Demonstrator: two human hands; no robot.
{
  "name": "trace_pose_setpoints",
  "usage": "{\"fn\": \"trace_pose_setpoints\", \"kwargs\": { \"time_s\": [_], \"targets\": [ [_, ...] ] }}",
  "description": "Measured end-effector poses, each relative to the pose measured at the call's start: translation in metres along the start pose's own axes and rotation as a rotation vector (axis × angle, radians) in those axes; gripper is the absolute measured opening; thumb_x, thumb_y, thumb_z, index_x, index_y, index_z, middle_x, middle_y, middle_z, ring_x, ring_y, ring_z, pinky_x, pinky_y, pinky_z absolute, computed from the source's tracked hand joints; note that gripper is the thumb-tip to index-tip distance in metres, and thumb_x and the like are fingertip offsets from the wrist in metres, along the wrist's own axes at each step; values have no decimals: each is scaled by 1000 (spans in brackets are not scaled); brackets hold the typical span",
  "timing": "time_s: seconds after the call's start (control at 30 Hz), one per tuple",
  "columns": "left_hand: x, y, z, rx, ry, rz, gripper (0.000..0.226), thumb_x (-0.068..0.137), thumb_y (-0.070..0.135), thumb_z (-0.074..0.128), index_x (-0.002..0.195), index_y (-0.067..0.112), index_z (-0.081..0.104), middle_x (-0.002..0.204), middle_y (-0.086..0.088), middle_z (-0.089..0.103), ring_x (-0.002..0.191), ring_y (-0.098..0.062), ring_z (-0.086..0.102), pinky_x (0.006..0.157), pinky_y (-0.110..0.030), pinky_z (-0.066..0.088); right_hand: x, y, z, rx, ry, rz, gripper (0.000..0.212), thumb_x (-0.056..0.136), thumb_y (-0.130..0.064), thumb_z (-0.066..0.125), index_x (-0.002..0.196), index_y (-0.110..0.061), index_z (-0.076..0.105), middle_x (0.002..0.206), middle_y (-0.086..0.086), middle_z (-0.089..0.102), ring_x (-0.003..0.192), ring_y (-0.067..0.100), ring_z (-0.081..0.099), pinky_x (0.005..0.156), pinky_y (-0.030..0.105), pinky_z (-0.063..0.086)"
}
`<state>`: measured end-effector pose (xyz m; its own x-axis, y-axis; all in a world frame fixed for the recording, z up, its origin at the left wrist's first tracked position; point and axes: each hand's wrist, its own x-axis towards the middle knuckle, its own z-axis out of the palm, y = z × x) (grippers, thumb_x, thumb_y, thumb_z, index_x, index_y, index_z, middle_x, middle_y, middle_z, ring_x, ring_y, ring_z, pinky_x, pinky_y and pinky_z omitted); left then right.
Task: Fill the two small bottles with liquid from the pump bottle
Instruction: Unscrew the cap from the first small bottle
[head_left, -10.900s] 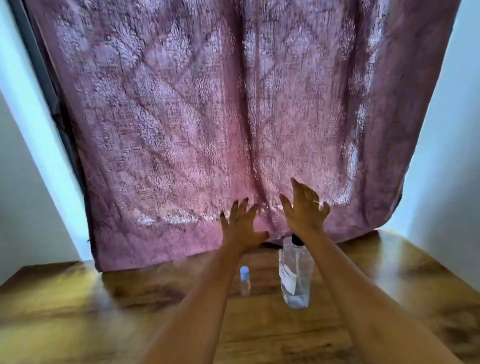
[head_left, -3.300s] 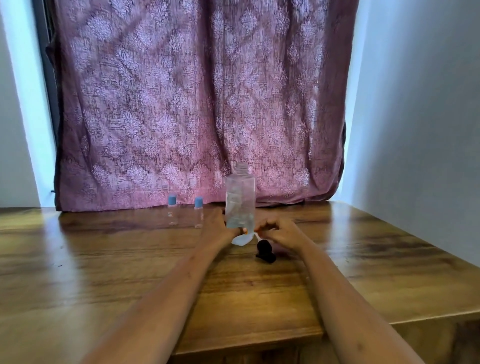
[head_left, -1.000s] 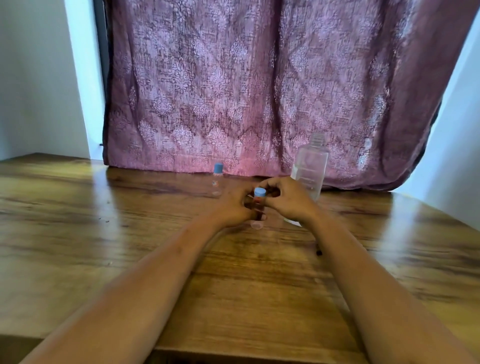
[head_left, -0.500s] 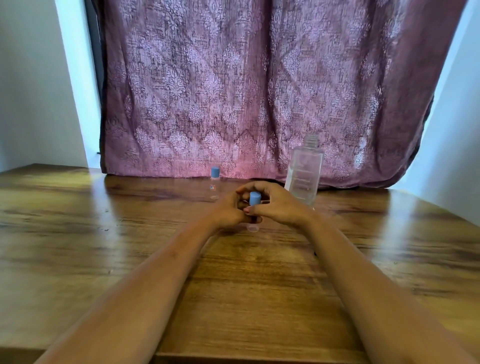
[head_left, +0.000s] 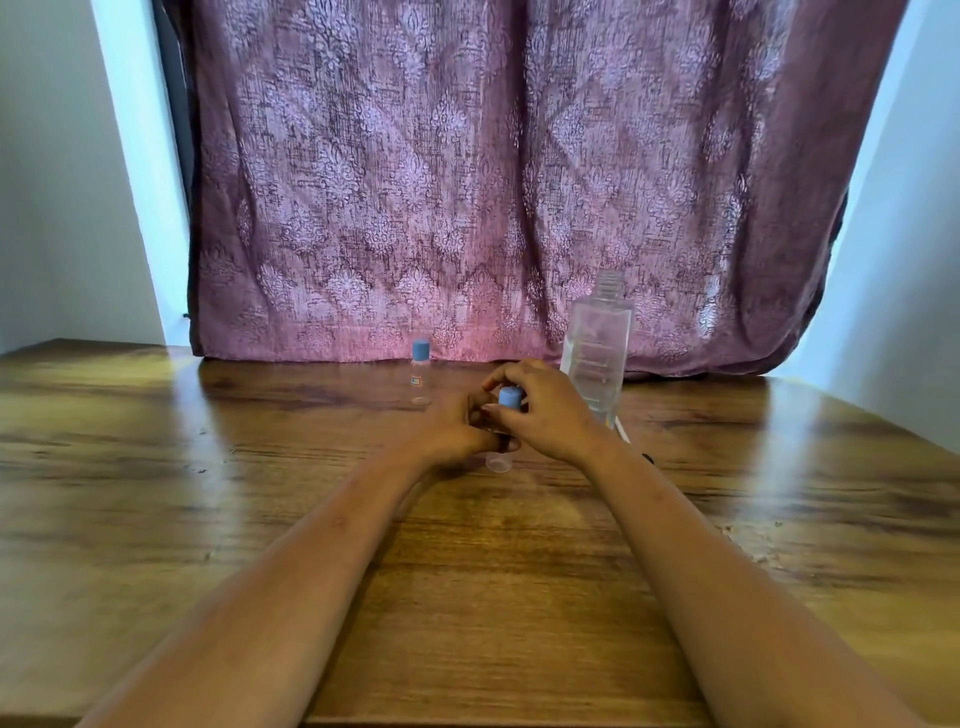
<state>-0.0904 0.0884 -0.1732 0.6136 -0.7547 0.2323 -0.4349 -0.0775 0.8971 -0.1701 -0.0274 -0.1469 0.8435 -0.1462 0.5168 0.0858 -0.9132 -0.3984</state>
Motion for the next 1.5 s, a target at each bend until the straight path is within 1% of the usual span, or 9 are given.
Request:
{"fn": "trace_pose_setpoints", "kwargs": {
  "time_s": [0.2, 0.33, 0.47, 0.6, 0.77, 0.87, 1.0, 1.2, 1.5],
  "targets": [
    [1, -1, 1, -33, 17, 9, 47, 73, -10, 71, 116, -3, 56, 101, -12, 67, 81, -6, 67, 71, -14, 55, 0, -8, -13, 29, -92, -26, 31, 77, 1, 64, 105, -12, 68, 108, 6, 66, 99, 15, 60, 81, 17, 47],
    [1, -1, -1, -31, 15, 37, 53, 72, -12, 71, 119, 2, 53, 106, -15, 65, 89, -17, 64, 82, -26, 55, -4, -17, -20, 202, -173, -37, 45, 74, 13, 52, 108, -13, 68, 111, 1, 68, 101, 4, 59, 86, 9, 46],
    [1, 0, 0, 36, -6, 77, 33, 73, -8, 71, 103, 0, 61, 85, -3, 65, 79, -9, 64, 74, -21, 54, -4, -16, -20, 67, -59, -3, 32, 81, -28, 68, 110, -18, 63, 109, 1, 61, 98, 12, 57, 90, 30, 49],
    [1, -1, 3, 60, 6, 74, 27, 73, -5, 72, 97, 5, 64, 82, 1, 66, 68, 5, 62, 65, -9, 51, -6, -15, -18, -390, -17, 83, 43, 81, -58, 56, 87, -15, 58, 84, 1, 59, 76, 18, 57, 65, 32, 47],
    [4, -3, 2, 84, 19, 70, 28, 73, 2, 75, 98, 9, 64, 93, -7, 68, 90, -14, 66, 84, -29, 55, -4, -15, -24, -280, -80, -17, 14, 85, -25, 63, 95, -14, 62, 90, 3, 57, 87, 19, 55, 69, 28, 39],
    [6, -6, -2, 100, 38, 64, 28, 74, 4, 76, 98, 11, 65, 96, -7, 69, 95, -18, 66, 88, -31, 53, -1, -10, -32, -89, -64, -45, 20, 82, -10, 65, 101, -15, 65, 102, 8, 59, 92, 19, 56, 81, 29, 48],
    [8, -7, -3, 104, 54, 43, 26, 75, 6, 75, 96, 15, 64, 92, 0, 69, 90, -13, 66, 85, -27, 52, -2, -4, -51, 105, 23, -27, 36, 82, -9, 67, 116, -20, 63, 102, -1, 52, 91, 8, 53, 79, 5, 41],
    [9, -12, -3, 123, 146, 32, 34, 73, 11, 77, 103, 14, 63, 100, -6, 70, 96, -19, 66, 91, -33, 52, -5, 12, -46, 142, -132, 172, 14, 76, -11, 74, 88, -11, 69, 87, -2, 67, 79, 4, 60, 73, 19, 45],
    [12, -13, -9, 195, 221, -3, 47, 72, 16, 78, 114, 10, 57, 102, -4, 67, 94, -16, 64, 79, -25, 50, -6, 17, -27, 106, -343, 202, 38, 75, -4, 73, 108, -14, 60, 87, -7, 58, 82, 7, 55, 75, 19, 46]
  ]
}}
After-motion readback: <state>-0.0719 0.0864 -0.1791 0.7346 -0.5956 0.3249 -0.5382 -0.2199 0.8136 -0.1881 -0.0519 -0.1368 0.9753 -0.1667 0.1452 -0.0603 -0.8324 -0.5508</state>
